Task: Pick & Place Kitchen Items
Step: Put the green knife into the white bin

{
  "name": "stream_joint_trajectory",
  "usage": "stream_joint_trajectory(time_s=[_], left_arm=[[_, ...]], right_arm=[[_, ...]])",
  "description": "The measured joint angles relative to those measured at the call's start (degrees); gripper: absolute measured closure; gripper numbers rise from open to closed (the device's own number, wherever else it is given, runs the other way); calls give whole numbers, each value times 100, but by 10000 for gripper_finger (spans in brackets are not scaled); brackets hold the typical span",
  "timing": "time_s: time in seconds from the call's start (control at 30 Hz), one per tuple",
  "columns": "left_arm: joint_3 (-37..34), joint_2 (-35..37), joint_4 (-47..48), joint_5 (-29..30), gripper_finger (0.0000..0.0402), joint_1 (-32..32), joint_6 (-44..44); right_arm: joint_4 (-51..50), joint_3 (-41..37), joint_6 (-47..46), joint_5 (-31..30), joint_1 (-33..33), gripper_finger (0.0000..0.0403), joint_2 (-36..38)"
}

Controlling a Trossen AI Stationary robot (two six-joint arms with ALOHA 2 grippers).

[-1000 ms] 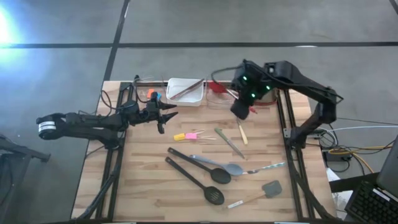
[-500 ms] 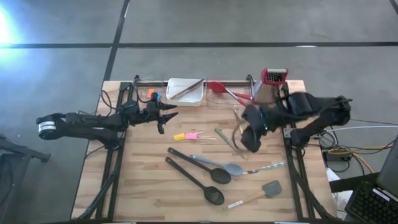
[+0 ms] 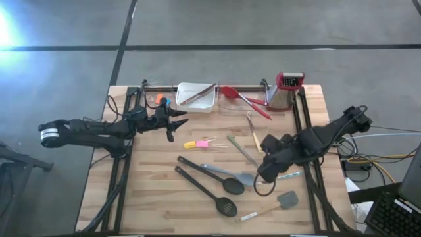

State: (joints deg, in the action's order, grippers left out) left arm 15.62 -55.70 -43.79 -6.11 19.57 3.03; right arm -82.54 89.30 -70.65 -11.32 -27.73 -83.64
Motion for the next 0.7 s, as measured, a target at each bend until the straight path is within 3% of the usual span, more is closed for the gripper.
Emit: stream_joint_trajectory(time_s=[0.27,0.43,0.7], left_arm=[[0,0,13,0,245,0,-2],[0,0,15,2,245,-2,-2],[0,0,15,22,245,0,-1]], right_arm=[[163,-1031,-386,-552,-28,350,-13],[462,-1532,-433,-563,134,349,-13],[1517,-1909,-68,-828,636,333,-13]])
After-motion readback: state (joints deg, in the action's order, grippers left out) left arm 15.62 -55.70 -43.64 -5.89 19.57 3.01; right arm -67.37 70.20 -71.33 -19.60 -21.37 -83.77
